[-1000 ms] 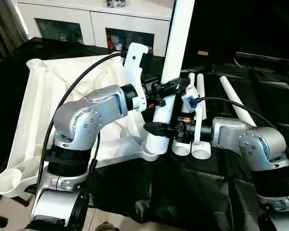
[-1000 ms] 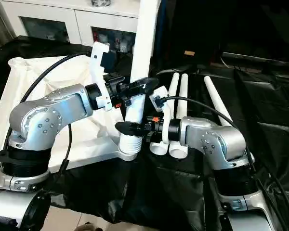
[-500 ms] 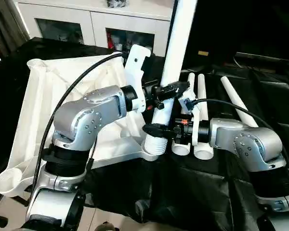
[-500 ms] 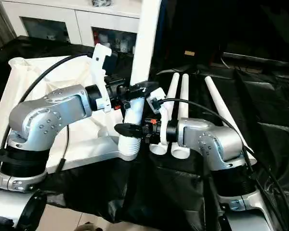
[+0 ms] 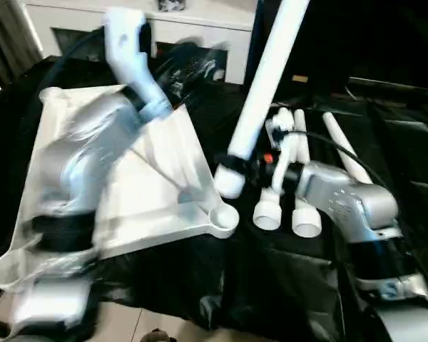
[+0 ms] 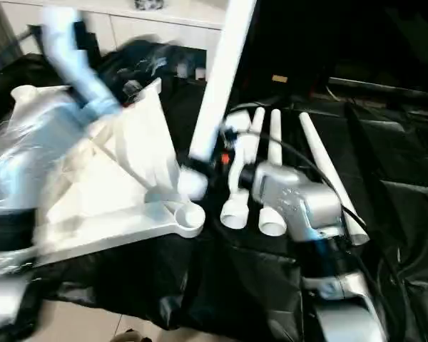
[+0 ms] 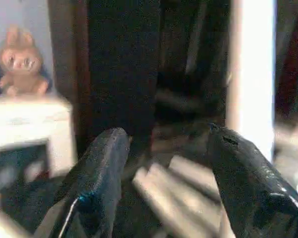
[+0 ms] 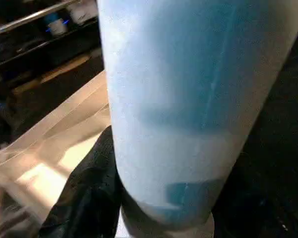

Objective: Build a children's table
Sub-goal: Pick table leg

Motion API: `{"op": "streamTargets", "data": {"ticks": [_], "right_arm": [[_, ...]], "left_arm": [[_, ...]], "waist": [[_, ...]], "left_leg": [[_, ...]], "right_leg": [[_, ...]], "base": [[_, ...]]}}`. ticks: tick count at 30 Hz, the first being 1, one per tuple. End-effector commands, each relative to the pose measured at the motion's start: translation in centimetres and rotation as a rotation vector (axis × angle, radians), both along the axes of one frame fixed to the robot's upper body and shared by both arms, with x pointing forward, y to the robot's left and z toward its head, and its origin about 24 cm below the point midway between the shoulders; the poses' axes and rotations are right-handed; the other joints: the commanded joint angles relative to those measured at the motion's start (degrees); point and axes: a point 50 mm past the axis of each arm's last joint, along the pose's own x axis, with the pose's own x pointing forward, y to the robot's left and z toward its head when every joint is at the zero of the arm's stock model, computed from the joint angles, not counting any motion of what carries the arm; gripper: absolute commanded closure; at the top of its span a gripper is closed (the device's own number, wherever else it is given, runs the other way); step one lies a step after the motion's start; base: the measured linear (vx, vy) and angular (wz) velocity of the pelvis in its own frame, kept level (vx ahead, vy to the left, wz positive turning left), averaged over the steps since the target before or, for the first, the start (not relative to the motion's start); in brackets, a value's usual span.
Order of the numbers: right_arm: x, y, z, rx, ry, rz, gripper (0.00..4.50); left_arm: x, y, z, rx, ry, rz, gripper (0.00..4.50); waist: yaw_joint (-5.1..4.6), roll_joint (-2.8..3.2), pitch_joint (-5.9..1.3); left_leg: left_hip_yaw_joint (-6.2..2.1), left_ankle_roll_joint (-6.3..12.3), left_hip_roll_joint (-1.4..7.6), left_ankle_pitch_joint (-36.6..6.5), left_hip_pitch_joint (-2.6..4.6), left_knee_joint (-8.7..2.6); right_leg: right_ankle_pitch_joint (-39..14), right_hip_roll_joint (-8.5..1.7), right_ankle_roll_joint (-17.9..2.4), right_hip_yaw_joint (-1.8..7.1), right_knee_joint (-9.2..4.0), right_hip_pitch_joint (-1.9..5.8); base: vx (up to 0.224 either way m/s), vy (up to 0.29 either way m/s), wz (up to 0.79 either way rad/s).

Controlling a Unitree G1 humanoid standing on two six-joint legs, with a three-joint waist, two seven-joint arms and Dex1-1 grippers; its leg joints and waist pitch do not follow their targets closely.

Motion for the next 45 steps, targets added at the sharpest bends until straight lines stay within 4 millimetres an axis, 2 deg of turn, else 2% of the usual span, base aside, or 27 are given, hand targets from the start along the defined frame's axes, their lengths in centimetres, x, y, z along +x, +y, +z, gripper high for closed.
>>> {"op": "streamTargets", "data": {"ticks": [1,2,5,7,8,12,13,14,15,17,18,19,21,22,23,24,25,27,29,34,35,36,37,38,39,41,45], "right_arm": [[0.6,0.0,0.9,-0.024,-0.089,-0.051,2.60],[0.6,0.2,1.0,-0.031,-0.115,-0.051,2.60],[0.3,0.4,0.8,-0.075,-0.149,-0.067,2.61],[0.2,0.3,0.3,-0.112,-0.161,-0.079,2.61],[0.1,0.2,0.0,-0.146,-0.176,-0.078,2.61],[-0.4,-0.4,-0.3,-0.147,-0.193,-0.078,2.61],[-0.9,-0.7,-0.1,-0.131,-0.190,-0.078,2.61],[-1.1,-1.0,-0.1,-0.129,-0.192,-0.077,2.61],[-1.1,-1.0,-0.1,-0.129,-0.192,-0.077,2.61],[-1.8,-1.1,-0.3,-0.118,-0.187,-0.077,2.61],[-1.8,-1.1,-0.3,-0.117,-0.186,-0.078,2.61],[-2.2,-0.8,-0.6,-0.106,-0.170,-0.083,2.61],[-2.5,-0.5,-1.0,-0.124,-0.179,-0.074,2.61],[-2.6,-0.3,-1.1,-0.126,-0.182,-0.061,2.61],[-2.6,-0.1,-1.1,-0.124,-0.181,-0.059,2.61],[-2.7,0.1,-1.3,-0.114,-0.173,-0.049,2.61],[-2.7,0.3,-1.4,-0.113,-0.168,-0.040,2.61],[-2.7,0.6,-1.3,-0.112,-0.167,-0.023,2.61],[-2.6,0.6,-1.4,-0.110,-0.161,-0.011,2.61],[-2.4,0.4,-1.8,-0.140,-0.156,-0.003,2.61],[-2.3,0.4,-1.7,-0.143,-0.161,-0.003,2.61],[-2.3,0.4,-1.7,-0.143,-0.161,-0.003,2.61],[-2.1,0.3,-1.5,-0.146,-0.165,-0.009,2.61],[-2.0,0.3,-1.5,-0.151,-0.167,-0.008,2.61],[-2.0,0.3,-1.5,-0.154,-0.168,-0.006,2.61],[-2.0,0.3,-1.7,-0.160,-0.167,-0.006,2.61],[-2.1,0.2,-1.6,-0.158,-0.163,-0.006,2.61]], "left_arm": [[-0.5,0.2,-3.0,0.218,0.031,-0.008,1.57],[-0.8,0.6,-4.3,0.283,0.050,-0.017,1.57],[-1.9,1.0,-6.3,0.335,0.099,-0.049,1.57],[-2.8,0.5,-7.4,0.327,0.149,-0.112,1.57],[-3.3,0.3,-8.0,0.359,0.166,-0.142,1.57],[-4.0,-0.2,-9.8,0.434,0.210,-0.206,1.57],[-4.1,-0.4,-10.6,0.417,0.232,-0.215,1.57],[-4.1,-0.6,-11.1,0.425,0.245,-0.223,1.57],[-4.1,-0.6,-11.1,0.425,0.246,-0.224,1.57],[-4.7,-0.8,-12.0,0.456,0.279,-0.287,1.57],[-4.7,-0.8,-12.0,0.456,0.281,-0.290,1.57],[-4.8,-0.6,-12.3,0.464,0.295,-0.297,1.57],[-4.7,-0.1,-12.5,0.492,0.305,-0.271,1.57],[-4.7,0.3,-12.6,0.496,0.317,-0.267,1.57],[-4.7,0.4,-12.6,0.497,0.323,-0.266,1.57],[-4.7,0.9,-12.8,0.509,0.336,-0.265,1.57],[-4.8,1.1,-12.9,0.517,0.343,-0.271,1.57],[-4.9,1.3,-12.8,0.515,0.358,-0.279,1.57],[-4.9,1.4,-13.0,0.527,0.367,-0.286,1.57],[-5.1,1.5,-13.7,0.550,0.393,-0.290,1.57],[-4.9,1.6,-13.9,0.554,0.403,-0.290,1.57],[-4.9,1.6,-13.9,0.554,0.403,-0.290,1.85],[-4.5,1.6,-14.2,0.571,0.404,-0.296,1.92],[-4.3,1.7,-14.4,0.577,0.415,-0.288,1.92],[-4.1,1.8,-14.5,0.580,0.421,-0.283,1.92],[-3.8,1.8,-14.8,0.577,0.433,-0.271,2.27],[-3.9,1.9,-15.0,0.581,0.455,-0.292,2.57]], "waist": [[-0.22,0.22,-4.74],[-0.27,0.17,-4.64],[-0.45,0.89,-4.65],[-0.32,0.33,-4.48],[-0.18,1.02,-4.40],[-0.18,0.95,-4.26],[-0.18,1.60,-4.31],[-0.30,1.31,-4.31],[-0.16,2.14,-4.33],[-0.70,1.36,-4.36],[-0.71,1.33,-4.32],[-0.75,2.54,-4.24],[-1.29,1.33,-4.28],[-1.26,1.62,-4.23],[-1.38,1.49,-4.12],[-1.41,0.76,-4.10],[-1.30,1.06,-4.01],[-1.17,0.65,-4.03],[-1.10,0.94,-4.03],[-0.85,0.94,-4.22],[-0.76,1.74,-4.23],[-0.92,1.43,-4.22],[-0.89,1.39,-4.18],[-0.88,1.83,-4.23],[-0.97,1.53,-4.26],[-0.99,2.18,-4.31],[-1.05,1.77,-4.43]], "left_leg": [[-0.69,-0.75,2.53,1.24,0.52,-3.52],[-0.64,-0.89,2.51,1.01,0.45,-3.64],[-0.55,-1.70,2.61,0.25,0.81,-3.71],[-0.46,-1.89,2.59,-0.33,0.69,-3.85],[-0.56,-2.36,2.67,-1.32,0.69,-3.92],[-0.52,-2.69,2.49,-3.62,0.64,-4.07],[-0.68,-2.91,2.46,-3.61,0.57,-4.03],[-0.60,-2.81,2.46,-3.88,0.62,-4.04],[-0.79,-3.03,2.43,-4.22,0.64,-4.00],[-0.74,-2.89,2.37,-5.35,0.51,-4.09],[-0.78,-2.66,2.36,-5.14,0.49,-4.13],[-0.91,-2.67,2.28,-5.30,0.42,-4.07],[-0.83,-2.39,2.32,-5.90,0.31,-4.17],[-0.87,-2.36,2.32,-5.96,0.33,-4.16],[-0.78,-2.14,2.30,-6.43,0.30,-4.20],[-0.68,-1.90,2.32,-6.53,0.35,-4.26],[-0.71,-1.59,2.37,-6.34,0.38,-4.34],[-0.64,-1.31,2.61,-5.67,0.62,-4.36],[-0.61,-1.49,2.63,-5.39,0.67,-4.39],[-0.62,-1.63,2.53,-4.97,0.64,-4.36],[-0.71,-2.04,2.48,-5.32,0.66,-4.32],[-0.67,-2.12,2.45,-5.54,0.63,-4.34],[-0.68,-2.17,2.32,-6.19,0.64,-4.36],[-0.73,-2.32,2.27,-6.31,0.65,-4.29],[-0.75,-2.51,2.33,-6.50,0.63,-4.33],[-0.81,-2.82,2.29,-6.18,0.62,-4.21],[-0.80,-2.49,2.40,-5.86,0.61,-4.20]], "right_leg": [[8.81,-4.21,-11.60,2.70,-3.13,3.31],[8.25,-4.17,-11.29,2.75,-2.94,3.39],[7.13,-4.22,-11.16,2.79,-3.01,2.96],[6.82,-4.20,-12.01,2.84,-3.00,3.00],[5.99,-4.29,-11.94,2.80,-3.13,2.86],[4.11,-4.21,-10.99,2.99,-3.42,3.07],[4.48,-4.21,-10.82,2.99,-3.33,3.10],[4.61,-4.13,-10.71,3.00,-3.53,3.09],[4.58,-4.15,-10.62,2.98,-3.42,3.03],[3.71,-4.06,-10.52,2.97,-3.65,3.29],[3.36,-4.14,-10.52,3.00,-3.70,3.33],[2.50,-4.24,-10.74,3.01,-3.64,3.13],[1.71,-4.05,-10.98,2.94,-3.88,3.38],[0.90,-4.12,-10.99,2.93,-3.85,3.25],[-1.39,-4.22,-10.91,2.97,-4.10,3.19],[-2.58,-4.18,-10.73,2.95,-4.32,3.16],[-5.16,-4.32,-10.27,3.00,-4.33,2.87],[-5.59,-4.41,-10.21,3.06,-4.30,2.65],[-3.97,-4.28,-10.53,3.03,-4.15,2.50],[-0.38,-4.29,-10.70,2.98,-3.89,2.59],[0.11,-4.30,-10.96,2.97,-3.84,2.53],[0.29,-4.21,-11.00,2.93,-3.93,2.58],[-0.25,-4.21,-10.91,2.97,-4.06,2.68],[-0.30,-4.24,-10.92,2.99,-3.94,2.69],[-0.34,-4.29,-10.93,2.98,-4.00,2.83],[0.72,-4.26,-11.02,2.99,-3.90,2.83],[2.46,-4.29,-11.92,2.97,-3.80,3.01]], "base": [[0.000,0.000,0.00],[0.000,0.000,0.00],[0.000,0.000,0.00],[0.000,0.000,0.00],[0.000,0.000,0.00],[0.000,0.000,0.00],[0.000,0.000,0.00],[0.000,0.000,0.00],[0.000,0.000,0.00],[0.000,0.000,0.00],[0.000,0.000,0.00],[0.000,0.000,0.00],[0.000,0.000,0.00],[0.000,0.000,0.00],[0.000,0.000,0.00],[0.000,0.000,0.00],[0.000,0.000,0.00],[0.000,0.000,0.00],[0.000,0.000,0.00],[0.000,0.000,0.00],[0.000,0.000,0.00],[0.000,0.000,0.00],[0.000,0.000,0.00],[0.000,0.000,0.00],[0.000,0.000,0.00],[0.000,0.000,0.00],[0.000,0.000,0.00]]}}
